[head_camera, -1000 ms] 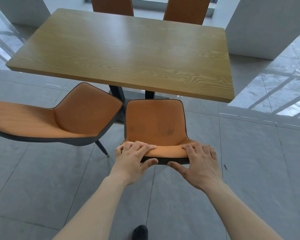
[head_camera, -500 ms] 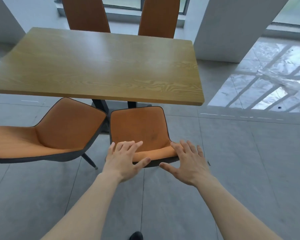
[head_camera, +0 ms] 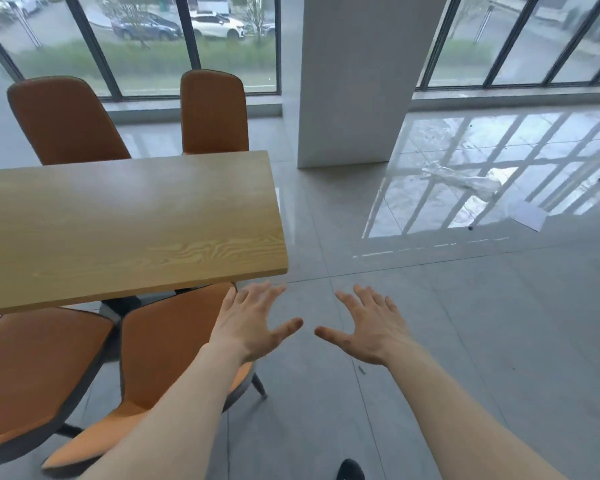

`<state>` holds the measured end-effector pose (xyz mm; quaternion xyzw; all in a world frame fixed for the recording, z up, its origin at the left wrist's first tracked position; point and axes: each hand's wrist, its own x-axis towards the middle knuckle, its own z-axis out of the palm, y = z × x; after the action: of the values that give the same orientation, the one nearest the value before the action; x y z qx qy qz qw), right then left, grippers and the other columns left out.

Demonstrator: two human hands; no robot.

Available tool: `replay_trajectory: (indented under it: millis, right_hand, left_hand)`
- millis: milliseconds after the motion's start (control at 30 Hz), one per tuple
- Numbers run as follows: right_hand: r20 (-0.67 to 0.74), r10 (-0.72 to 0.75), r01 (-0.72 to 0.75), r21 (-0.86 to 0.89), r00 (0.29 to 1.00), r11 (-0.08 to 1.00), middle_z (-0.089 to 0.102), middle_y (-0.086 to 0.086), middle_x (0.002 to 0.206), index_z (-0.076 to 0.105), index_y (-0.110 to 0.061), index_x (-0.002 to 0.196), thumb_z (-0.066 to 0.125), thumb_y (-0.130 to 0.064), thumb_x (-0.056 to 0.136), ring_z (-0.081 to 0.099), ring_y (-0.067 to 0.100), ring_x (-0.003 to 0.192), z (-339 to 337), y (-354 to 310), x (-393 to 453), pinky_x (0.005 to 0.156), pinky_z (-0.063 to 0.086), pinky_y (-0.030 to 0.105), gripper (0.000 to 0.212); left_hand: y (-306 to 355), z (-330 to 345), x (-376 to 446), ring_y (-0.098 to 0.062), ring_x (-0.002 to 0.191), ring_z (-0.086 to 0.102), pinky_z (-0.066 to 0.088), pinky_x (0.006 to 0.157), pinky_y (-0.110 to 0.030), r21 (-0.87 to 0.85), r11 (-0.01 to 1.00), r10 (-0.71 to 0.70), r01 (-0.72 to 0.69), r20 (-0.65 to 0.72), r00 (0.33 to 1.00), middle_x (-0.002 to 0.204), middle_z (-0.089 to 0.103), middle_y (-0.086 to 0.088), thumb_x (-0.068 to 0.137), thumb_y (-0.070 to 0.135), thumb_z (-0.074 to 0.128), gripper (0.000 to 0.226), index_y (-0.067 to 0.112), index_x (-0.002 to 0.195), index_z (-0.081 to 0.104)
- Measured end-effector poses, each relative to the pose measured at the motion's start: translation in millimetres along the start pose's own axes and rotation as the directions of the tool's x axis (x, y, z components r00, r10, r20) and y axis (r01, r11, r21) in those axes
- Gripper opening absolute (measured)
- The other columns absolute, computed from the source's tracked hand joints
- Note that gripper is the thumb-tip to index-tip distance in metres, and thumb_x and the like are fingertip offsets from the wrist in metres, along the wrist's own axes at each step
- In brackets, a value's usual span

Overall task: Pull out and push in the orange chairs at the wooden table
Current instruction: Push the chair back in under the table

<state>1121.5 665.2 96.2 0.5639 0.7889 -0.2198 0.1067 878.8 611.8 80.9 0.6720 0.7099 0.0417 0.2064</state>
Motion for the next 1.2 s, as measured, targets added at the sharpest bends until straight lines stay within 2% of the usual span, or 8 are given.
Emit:
replay_trajectory:
  millis: [233, 433, 633, 800, 1200]
  right_hand:
    - [-0.046, 0.068, -0.066, 0.041, 0.997, 0.997, 0.004, 0.0, 0.175, 0.015, -0.038, 0.164, 0.032, -0.099, 0.075, -0.005, 0.022, 0.16, -97, 133, 44, 0.128, -0.003, 0.051, 0.109]
    - [-0.064, 0.108, -0.105, 0.054, 0.992, 0.993, 0.003, -0.001, 0.175, 0.015, -0.039, 0.164, 0.031, -0.099, 0.075, -0.005, 0.021, 0.16, -159, 202, 122, 0.129, -0.003, 0.051, 0.108]
    - [-0.077, 0.114, -0.114, 0.0, 0.99, 0.993, 0.001, -0.001, 0.175, 0.013, -0.037, 0.165, 0.033, -0.097, 0.078, -0.006, 0.022, 0.16, -226, 242, 247, 0.129, -0.002, 0.051, 0.107]
    - [-0.071, 0.104, -0.105, -0.014, 0.992, 0.994, 0.001, -0.001, 0.175, 0.013, -0.038, 0.164, 0.033, -0.096, 0.079, -0.005, 0.022, 0.16, -304, 247, 369, 0.129, -0.002, 0.05, 0.105]
    - [-0.096, -0.006, 0.0, -0.054, 0.995, 0.999, 0.0, 0.001, 0.175, 0.012, -0.04, 0.164, 0.032, -0.095, 0.08, -0.008, 0.022, 0.16, -450, 265, 637, 0.128, -0.003, 0.05, 0.103]
  left_hand:
    - [126, -23, 118, -0.02, 0.155, 0.009, -0.002, 0.126, -0.048, 0.007, 0.999, 0.047, -0.047, 0.014, 0.999, 0.169, 0.017, 0.005, 0.082, 0.091, 0.025, 0.088, 0.046, 0.157, 0.017]
    - [175, -37, 238, -0.022, 0.154, 0.012, 0.0, 0.126, -0.05, 0.015, 0.998, 0.058, -0.058, 0.016, 0.998, 0.169, 0.017, 0.006, 0.08, 0.093, 0.025, 0.09, 0.049, 0.157, 0.013]
    - [176, -54, 389, -0.02, 0.155, 0.008, -0.003, 0.126, -0.05, 0.024, 0.998, 0.052, -0.051, -0.022, 0.998, 0.169, 0.015, 0.005, 0.08, 0.094, 0.024, 0.092, 0.047, 0.157, 0.011]
    - [160, -102, 517, -0.019, 0.155, 0.006, -0.005, 0.125, -0.05, -0.004, 1.0, 0.015, -0.015, -0.014, 1.0, 0.169, 0.014, 0.006, 0.079, 0.093, 0.026, 0.091, 0.048, 0.157, 0.012]
    - [140, -200, 786, -0.016, 0.155, 0.005, -0.006, 0.126, -0.048, 0.02, 0.999, -0.037, 0.04, -0.122, 0.992, 0.169, 0.014, 0.008, 0.075, 0.095, 0.018, 0.096, 0.047, 0.158, 0.01]
